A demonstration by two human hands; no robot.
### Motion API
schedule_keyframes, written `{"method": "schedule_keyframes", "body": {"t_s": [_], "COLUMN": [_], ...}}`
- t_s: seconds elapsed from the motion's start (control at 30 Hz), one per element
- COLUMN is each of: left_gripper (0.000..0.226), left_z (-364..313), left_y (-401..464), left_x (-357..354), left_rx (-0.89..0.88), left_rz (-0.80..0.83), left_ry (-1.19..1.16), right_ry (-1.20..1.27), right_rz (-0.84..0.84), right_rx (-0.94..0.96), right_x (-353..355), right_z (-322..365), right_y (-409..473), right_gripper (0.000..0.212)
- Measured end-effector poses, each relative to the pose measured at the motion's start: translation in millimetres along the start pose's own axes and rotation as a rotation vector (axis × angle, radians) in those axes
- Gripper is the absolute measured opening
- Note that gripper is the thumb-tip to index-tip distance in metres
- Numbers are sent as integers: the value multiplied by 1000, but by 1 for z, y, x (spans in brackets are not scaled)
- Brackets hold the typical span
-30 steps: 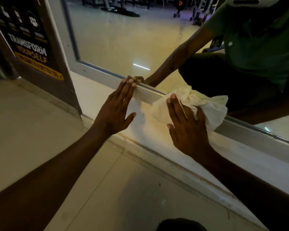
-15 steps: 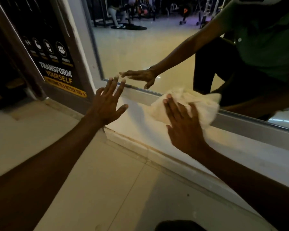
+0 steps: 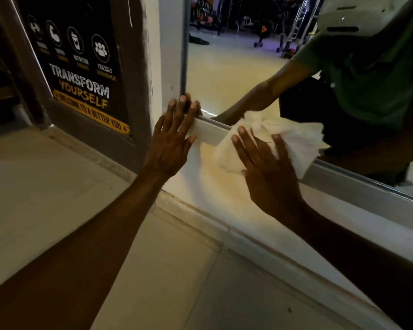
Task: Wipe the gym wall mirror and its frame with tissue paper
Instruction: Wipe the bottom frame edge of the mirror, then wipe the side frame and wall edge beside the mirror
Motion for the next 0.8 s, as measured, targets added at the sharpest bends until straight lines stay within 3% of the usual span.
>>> {"method": "schedule_keyframes", "body": {"t_s": [0.17, 0.27, 0.37, 0.5, 0.63, 0.8], "left_gripper": [61, 59, 45, 39, 36, 19], "left_z": [6, 12, 27, 55, 58, 59], "left_y": [-1, 0, 7, 45, 106, 236], "left_x": [9, 29, 63, 125, 214, 356], "left_rx": [-2, 97, 219, 394, 339, 279], "left_rz": [-59, -79, -187, -211, -111, 31], "left_ry": [-16, -30, -21, -96, -211, -339], "right_ry": [-115, -212, -119, 160, 457, 695], "right_rz": [-27, 4, 5, -202, -287, -384], "right_rx": [125, 272, 299, 234, 123, -36], "right_x": [-20, -28, -12, 55, 152, 311], "right_z": [20, 45, 44, 21, -13, -84], "right_y": [28, 74, 88, 102, 168, 296], "right_gripper": [78, 77, 88, 80, 61, 55]}}
Point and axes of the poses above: each hand's wrist, its own y-axis towards the middle knuckle, its own x-axis out of the back of the hand, z = x × y, the point moved 6 cm from there along y, towards the middle knuckle, and after that the axes turned 15 degrees about y, right-handed, at the moved point
